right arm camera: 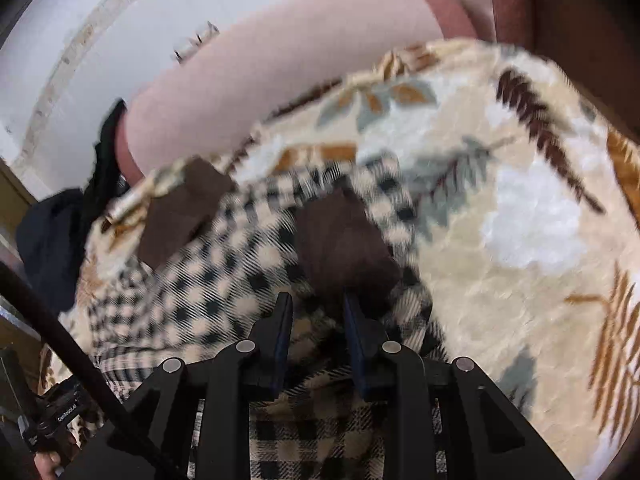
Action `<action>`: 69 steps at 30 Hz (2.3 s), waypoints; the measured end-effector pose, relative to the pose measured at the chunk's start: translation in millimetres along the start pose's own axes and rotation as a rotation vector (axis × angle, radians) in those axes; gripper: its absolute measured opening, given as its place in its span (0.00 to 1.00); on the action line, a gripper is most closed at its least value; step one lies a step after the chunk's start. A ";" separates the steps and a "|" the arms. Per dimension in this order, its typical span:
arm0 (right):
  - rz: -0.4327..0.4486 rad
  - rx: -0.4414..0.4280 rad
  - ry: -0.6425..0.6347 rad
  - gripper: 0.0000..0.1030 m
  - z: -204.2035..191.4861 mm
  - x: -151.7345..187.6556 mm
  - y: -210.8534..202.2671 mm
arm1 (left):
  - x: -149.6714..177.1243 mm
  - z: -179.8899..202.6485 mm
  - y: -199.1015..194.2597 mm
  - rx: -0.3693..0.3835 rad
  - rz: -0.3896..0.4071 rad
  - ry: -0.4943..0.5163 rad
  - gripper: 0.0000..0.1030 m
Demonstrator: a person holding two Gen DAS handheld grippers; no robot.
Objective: Fold large clothes
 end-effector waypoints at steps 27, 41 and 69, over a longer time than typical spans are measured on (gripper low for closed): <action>-0.029 -0.089 -0.152 0.21 -50.9 59.3 -56.1 | 43.4 1.5 -67.6 0.080 0.065 0.106 0.41; -0.042 -0.072 -0.025 0.33 12.4 166.6 -141.7 | 128.9 -55.8 -108.9 0.129 -0.008 0.041 0.47; -0.038 -0.081 0.004 0.06 22.4 252.8 -195.7 | 208.1 -78.3 -175.7 0.221 -0.049 0.038 0.05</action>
Point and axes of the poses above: each gripper's, at about its wrist camera, not at the fingertips, and y roughly the way its jaws point, z to its right, x to its underside, the point moved 3 cm from there along y, roughly the way its jaws point, and after that the axes turned 13 degrees about -y, right-handed, at the moved point
